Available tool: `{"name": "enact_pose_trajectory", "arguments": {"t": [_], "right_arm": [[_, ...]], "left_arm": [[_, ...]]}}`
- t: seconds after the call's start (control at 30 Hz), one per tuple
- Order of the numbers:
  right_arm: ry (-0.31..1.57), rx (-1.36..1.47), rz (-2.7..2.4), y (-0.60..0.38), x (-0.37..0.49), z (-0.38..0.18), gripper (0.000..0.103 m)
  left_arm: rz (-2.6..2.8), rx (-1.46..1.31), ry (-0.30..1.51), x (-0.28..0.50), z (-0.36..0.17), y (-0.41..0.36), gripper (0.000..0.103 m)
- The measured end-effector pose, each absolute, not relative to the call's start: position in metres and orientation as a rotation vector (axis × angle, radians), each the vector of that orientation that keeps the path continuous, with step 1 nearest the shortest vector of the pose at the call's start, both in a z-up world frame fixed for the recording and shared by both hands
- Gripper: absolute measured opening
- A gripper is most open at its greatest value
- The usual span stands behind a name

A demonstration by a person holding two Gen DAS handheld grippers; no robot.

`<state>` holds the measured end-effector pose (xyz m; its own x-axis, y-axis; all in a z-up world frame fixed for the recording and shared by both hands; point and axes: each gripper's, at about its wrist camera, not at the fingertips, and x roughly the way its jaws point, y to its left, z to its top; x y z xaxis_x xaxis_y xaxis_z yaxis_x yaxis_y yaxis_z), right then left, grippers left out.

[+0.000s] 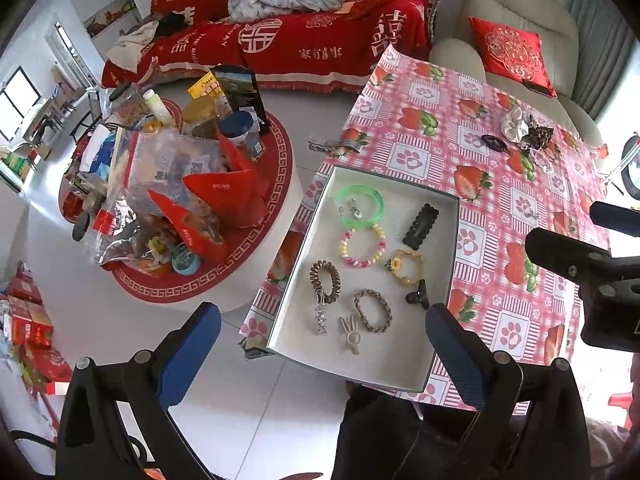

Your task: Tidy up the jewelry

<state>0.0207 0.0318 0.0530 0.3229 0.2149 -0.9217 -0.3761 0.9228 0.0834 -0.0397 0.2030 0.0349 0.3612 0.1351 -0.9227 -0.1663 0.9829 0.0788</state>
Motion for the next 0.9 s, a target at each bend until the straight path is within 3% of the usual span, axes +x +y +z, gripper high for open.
{"name": "enact_pose_trajectory", "arguments": {"t": [0.9], "right_arm": [[1.185,-0.151,0.389,0.0346,0.0154,0.0541,0.103]], "left_arm": [[0.196,-0.030,1.186,-0.0408,0.0350,0.2013,0.103]]}}
